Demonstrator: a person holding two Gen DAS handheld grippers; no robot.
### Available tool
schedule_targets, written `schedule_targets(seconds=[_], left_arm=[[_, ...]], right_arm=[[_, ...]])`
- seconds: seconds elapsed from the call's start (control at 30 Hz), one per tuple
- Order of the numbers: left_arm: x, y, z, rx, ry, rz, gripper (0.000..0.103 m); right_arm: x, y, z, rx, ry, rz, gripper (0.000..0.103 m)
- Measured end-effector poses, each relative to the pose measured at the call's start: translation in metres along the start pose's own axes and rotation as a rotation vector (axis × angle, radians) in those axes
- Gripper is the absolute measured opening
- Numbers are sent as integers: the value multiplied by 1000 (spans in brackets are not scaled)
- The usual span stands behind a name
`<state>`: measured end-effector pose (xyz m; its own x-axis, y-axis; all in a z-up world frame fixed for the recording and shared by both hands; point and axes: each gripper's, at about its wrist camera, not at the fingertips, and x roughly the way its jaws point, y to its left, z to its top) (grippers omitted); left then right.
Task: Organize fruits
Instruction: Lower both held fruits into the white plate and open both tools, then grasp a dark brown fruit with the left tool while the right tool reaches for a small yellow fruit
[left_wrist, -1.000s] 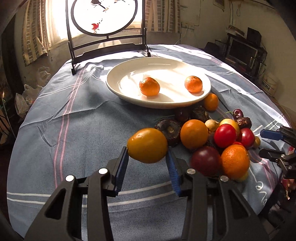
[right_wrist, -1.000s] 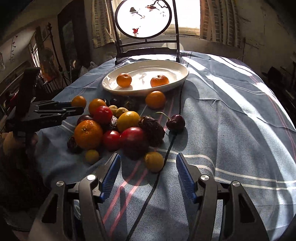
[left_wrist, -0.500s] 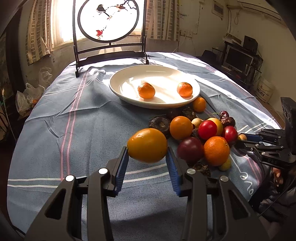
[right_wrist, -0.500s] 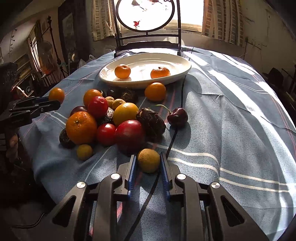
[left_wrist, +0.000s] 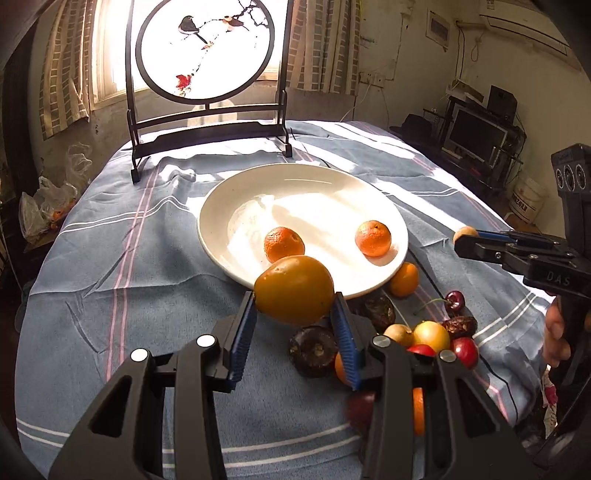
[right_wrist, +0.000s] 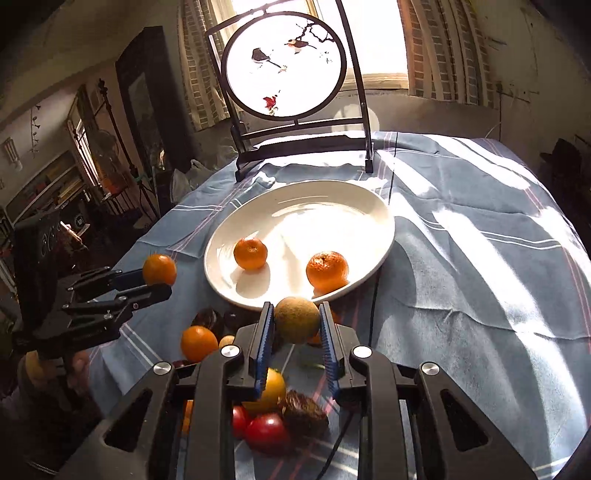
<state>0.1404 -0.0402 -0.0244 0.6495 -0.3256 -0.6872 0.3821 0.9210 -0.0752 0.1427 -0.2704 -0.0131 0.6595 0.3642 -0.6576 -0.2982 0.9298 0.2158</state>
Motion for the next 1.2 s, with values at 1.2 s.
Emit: schedule_targets(seconds=[1.2], left_arm=[[-28, -59, -110, 163, 128, -98, 43]], right_arm=[[-64, -5, -110, 86, -10, -12, 49]])
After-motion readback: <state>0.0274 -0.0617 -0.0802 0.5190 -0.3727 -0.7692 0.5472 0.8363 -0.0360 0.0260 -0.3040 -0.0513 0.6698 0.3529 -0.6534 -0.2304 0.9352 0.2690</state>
